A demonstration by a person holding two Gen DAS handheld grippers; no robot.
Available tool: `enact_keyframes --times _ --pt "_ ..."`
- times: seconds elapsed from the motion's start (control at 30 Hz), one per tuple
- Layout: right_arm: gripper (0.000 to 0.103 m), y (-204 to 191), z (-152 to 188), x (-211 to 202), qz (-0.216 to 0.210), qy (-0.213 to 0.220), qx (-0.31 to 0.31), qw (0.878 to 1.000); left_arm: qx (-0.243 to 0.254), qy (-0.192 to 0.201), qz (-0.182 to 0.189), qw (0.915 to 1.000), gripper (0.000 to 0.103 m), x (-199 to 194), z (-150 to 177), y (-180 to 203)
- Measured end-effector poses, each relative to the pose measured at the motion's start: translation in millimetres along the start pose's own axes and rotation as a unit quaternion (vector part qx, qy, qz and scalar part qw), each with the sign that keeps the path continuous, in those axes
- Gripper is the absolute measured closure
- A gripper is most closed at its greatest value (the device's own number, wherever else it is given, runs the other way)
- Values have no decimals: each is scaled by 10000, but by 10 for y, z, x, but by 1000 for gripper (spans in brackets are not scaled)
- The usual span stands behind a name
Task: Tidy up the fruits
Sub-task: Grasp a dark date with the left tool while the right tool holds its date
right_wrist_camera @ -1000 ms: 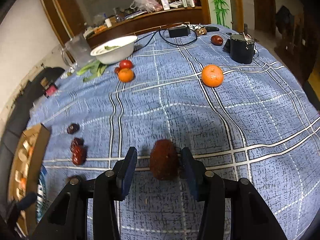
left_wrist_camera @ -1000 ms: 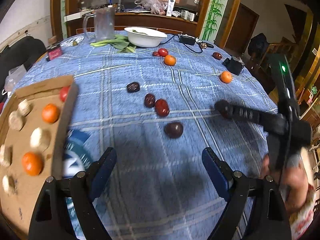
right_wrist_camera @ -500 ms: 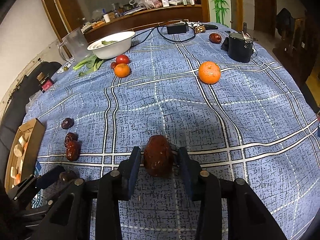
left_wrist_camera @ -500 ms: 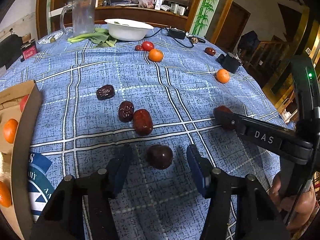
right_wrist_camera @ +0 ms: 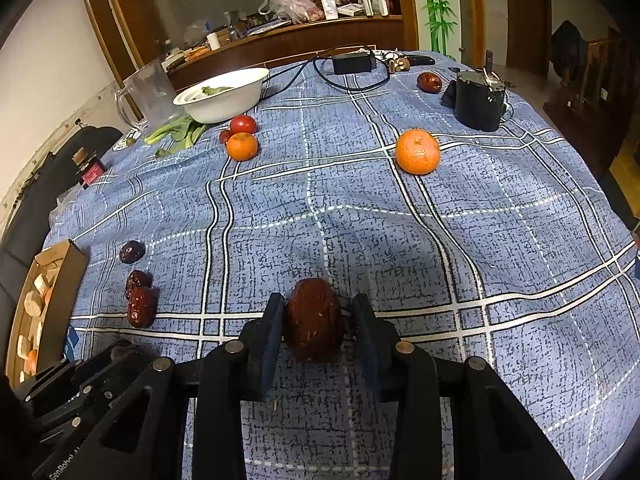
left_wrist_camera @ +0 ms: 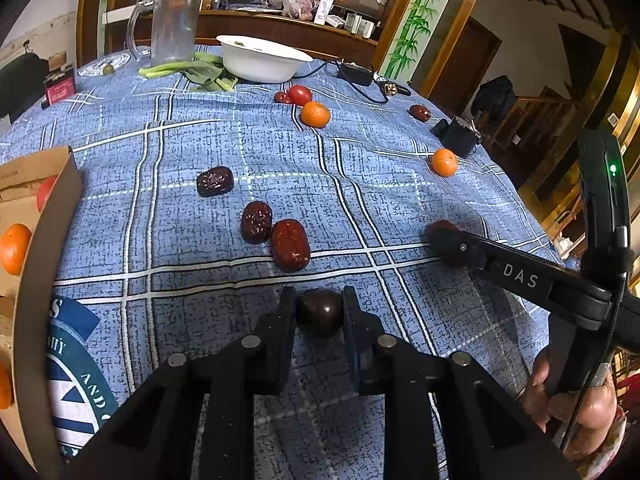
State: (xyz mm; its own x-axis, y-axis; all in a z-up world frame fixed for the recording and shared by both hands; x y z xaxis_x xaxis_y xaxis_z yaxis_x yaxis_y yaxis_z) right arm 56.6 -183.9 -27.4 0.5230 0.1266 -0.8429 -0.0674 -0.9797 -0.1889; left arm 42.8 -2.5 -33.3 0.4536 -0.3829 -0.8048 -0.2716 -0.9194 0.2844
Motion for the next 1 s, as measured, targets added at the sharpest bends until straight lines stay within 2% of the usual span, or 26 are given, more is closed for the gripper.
enact_keyframes --times 0.2,0.33,0.53,0.7,0.77,0.83,0.93,1.0 --pt "69 23 -1 -69 40 162 174 9997 -73 117 98 9999 82 -62 4 -16" --pt "69 7 123 -298 -235 389 397 9982 -130 267 226 9993 82 -201 62 -34" --pt "73 -127 429 -616 -176 602 150 9979 -299 640 305 9970 82 -656 279 -155" --pt "72 -204 488 -693 -123 634 19 9979 -448 811 281 9953 82 -988 426 -308" --pt "68 -187 414 -647 8 617 7 9981 -471 903 256 9945 82 -1119 473 -360" --pt "46 -177 305 -558 223 574 -137 9980 -481 984 199 9938 82 -1226 516 -393" --pt "45 -136 145 -335 696 400 -363 9961 -475 1076 133 9930 82 -1350 570 -422" --pt "45 -109 87 -191 692 218 -345 9968 -477 1101 110 9927 82 -1391 584 -429"
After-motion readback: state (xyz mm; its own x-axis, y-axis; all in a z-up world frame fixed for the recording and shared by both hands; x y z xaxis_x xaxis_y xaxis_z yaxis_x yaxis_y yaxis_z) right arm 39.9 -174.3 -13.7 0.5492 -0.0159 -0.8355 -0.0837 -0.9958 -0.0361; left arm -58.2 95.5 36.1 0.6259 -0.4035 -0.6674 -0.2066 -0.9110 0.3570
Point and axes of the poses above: each gripper's, at about its wrist camera, not at the fingertips, and x roughly the way its jaws point, y to its right, z to its underside, the point moved 6 cm from there along x, roughly the way its jaws point, and after that the axes turned 6 degrees about -y, right-handed, at the moved point
